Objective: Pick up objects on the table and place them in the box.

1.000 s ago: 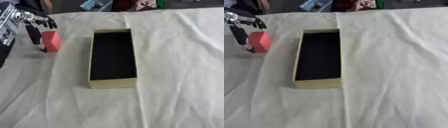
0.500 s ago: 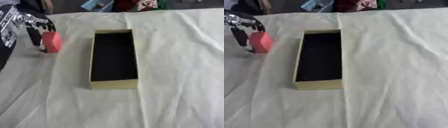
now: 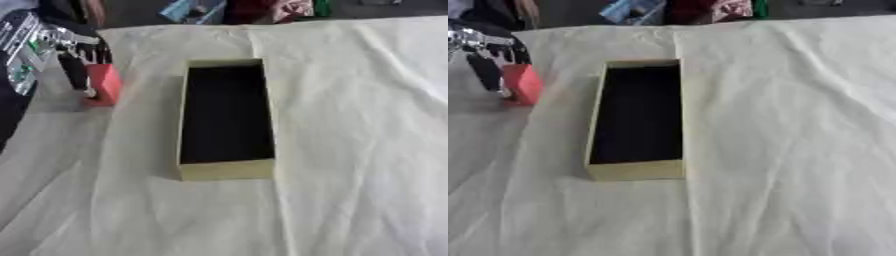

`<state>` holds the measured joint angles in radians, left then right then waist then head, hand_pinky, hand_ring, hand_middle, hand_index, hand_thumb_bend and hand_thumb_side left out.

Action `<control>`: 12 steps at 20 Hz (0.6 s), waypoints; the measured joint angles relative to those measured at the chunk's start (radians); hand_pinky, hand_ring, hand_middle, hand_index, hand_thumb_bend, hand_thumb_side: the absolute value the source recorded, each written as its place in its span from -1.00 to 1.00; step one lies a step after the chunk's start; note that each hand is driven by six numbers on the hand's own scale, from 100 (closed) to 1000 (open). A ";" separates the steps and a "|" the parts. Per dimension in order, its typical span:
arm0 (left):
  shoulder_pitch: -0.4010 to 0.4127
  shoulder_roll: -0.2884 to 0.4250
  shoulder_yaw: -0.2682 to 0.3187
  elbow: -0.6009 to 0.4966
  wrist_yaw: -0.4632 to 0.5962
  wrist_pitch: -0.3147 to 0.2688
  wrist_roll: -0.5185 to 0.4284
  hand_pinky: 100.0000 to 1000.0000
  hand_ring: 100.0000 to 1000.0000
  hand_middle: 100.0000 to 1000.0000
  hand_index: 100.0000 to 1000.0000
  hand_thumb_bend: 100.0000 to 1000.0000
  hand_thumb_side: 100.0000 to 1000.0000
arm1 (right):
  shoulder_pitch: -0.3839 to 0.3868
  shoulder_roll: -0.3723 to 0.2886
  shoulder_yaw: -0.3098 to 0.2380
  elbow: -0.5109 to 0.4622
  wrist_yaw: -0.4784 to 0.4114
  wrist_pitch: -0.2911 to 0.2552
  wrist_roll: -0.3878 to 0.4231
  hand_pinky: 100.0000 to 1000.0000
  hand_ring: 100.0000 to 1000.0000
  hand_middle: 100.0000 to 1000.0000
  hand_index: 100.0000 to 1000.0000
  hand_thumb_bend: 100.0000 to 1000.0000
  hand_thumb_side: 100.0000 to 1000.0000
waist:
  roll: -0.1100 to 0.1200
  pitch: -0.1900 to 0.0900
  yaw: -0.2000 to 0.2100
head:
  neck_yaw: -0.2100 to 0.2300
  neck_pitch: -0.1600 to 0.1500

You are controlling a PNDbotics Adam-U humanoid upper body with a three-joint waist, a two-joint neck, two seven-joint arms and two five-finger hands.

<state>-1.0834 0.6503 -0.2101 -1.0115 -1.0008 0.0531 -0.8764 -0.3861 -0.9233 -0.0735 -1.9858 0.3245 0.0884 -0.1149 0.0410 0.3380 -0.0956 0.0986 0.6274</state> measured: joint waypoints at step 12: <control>0.000 -0.008 0.000 0.001 -0.003 0.012 0.035 0.50 0.36 0.22 0.46 -0.36 -1.00 | 0.008 0.004 -0.003 0.000 0.000 -0.003 -0.005 0.73 0.72 0.74 0.66 -1.00 -0.18 | 0.000 0.002 -0.002 | 0.005 -0.005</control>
<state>-1.0834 0.6425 -0.2101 -1.0103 -1.0036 0.0656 -0.8416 -0.3778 -0.9196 -0.0769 -1.9858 0.3243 0.0855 -0.1204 0.0410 0.3397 -0.0971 0.1039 0.6219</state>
